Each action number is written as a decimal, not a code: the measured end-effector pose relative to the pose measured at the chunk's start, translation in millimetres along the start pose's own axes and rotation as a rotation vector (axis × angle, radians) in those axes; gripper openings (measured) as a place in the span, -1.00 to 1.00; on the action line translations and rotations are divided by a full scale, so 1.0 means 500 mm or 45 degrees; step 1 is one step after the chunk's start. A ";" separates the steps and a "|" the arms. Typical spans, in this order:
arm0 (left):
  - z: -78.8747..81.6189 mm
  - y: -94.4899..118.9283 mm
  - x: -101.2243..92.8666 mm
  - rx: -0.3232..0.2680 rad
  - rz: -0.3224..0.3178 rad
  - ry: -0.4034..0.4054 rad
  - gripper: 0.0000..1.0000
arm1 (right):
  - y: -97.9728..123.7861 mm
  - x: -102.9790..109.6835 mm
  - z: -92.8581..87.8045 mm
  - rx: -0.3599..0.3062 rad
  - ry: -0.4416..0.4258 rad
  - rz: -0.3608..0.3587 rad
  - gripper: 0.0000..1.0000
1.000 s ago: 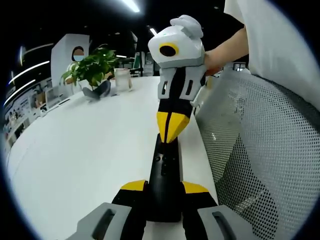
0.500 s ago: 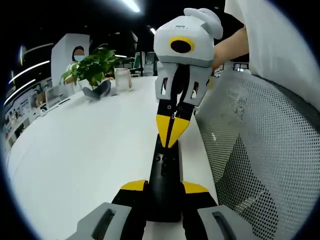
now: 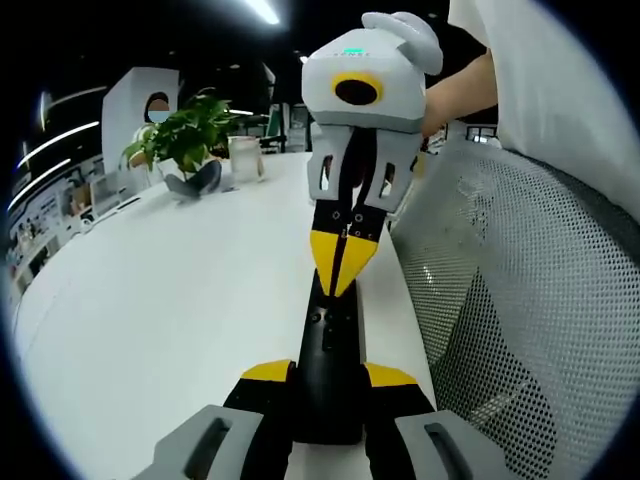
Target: Press the specified remote control buttons in sequence, fully releasing each button before pressing the next.
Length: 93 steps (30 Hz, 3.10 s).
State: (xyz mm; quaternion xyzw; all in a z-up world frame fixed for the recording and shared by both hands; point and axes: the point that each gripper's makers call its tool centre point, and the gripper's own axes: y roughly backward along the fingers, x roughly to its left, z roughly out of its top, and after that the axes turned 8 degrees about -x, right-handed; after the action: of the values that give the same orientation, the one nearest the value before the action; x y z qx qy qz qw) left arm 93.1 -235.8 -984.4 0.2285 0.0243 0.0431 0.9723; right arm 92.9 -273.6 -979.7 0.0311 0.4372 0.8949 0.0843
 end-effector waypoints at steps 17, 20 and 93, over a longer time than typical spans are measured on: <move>0.000 0.000 0.000 0.000 0.001 -0.001 -0.50 | 0.002 -0.004 0.003 -0.106 -0.197 -0.135 -1.00; 0.000 0.000 0.000 0.000 0.000 -0.002 -0.50 | 0.002 -0.004 0.004 -0.120 -0.247 -0.174 -1.00; 0.000 0.000 -0.001 0.005 -0.003 -0.005 -0.50 | -0.025 0.039 0.030 -0.038 0.023 -0.072 -1.00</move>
State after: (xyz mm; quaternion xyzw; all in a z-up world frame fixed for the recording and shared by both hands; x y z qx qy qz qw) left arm 92.7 -236.0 -984.4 0.2305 0.0228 0.0415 0.9719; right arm 77.3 -250.8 -980.6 0.0095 0.4253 0.8987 0.1063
